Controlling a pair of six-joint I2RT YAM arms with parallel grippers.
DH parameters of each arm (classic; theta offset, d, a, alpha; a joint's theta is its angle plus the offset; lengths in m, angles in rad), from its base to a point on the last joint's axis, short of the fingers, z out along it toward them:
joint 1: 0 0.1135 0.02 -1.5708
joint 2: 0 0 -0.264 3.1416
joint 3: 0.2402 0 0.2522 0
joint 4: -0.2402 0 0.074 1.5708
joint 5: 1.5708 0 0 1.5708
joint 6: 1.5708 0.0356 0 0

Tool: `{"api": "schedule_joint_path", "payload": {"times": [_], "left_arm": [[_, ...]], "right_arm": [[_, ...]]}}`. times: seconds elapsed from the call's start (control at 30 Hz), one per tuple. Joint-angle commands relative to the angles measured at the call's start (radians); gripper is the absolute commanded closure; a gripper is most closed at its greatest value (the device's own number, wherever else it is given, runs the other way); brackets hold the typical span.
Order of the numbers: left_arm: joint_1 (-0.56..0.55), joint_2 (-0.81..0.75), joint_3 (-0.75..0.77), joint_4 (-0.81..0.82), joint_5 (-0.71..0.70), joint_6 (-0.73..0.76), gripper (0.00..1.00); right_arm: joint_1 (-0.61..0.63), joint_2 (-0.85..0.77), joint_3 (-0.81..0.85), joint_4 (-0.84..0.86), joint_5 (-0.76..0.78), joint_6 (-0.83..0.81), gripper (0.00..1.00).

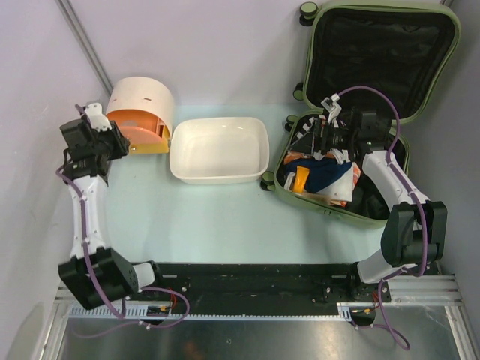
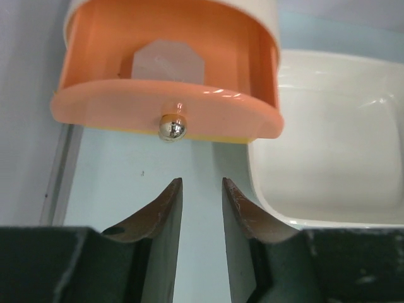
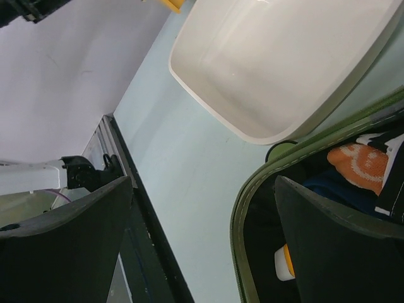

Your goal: Open, take out, and arrange the luggage

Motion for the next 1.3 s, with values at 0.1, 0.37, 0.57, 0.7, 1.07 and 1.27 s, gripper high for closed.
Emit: {"api": "schedule_joint_path", "payload": {"times": [0.1, 0.37, 0.57, 0.7, 1.07, 1.27], "left_arm": [[0.005, 0.218, 0.132, 0.033, 0.027, -0.071, 0.66], [-0.015, 0.412, 0.304, 0.102, 0.015, -0.074, 0.65], [-0.024, 0.509, 0.373, 0.143, 0.024, -0.109, 0.61], [-0.038, 0.552, 0.390, 0.165, 0.036, -0.101, 0.58], [-0.073, 0.565, 0.428, 0.197, 0.092, -0.068, 0.35], [-0.070, 0.396, 0.405, 0.203, 0.087, -0.029, 0.24]], "right_arm": [[0.009, -0.021, 0.040, -0.015, 0.004, -0.042, 0.00], [0.016, -0.045, 0.038, -0.107, 0.030, -0.145, 0.00], [0.018, -0.052, 0.040, -0.171, 0.082, -0.226, 0.00], [0.015, -0.050, 0.040, -0.231, 0.131, -0.300, 0.00], [0.045, -0.016, 0.038, -0.385, 0.384, -0.449, 0.03], [0.102, 0.007, 0.029, -0.394, 0.554, -0.418, 0.05]]}}
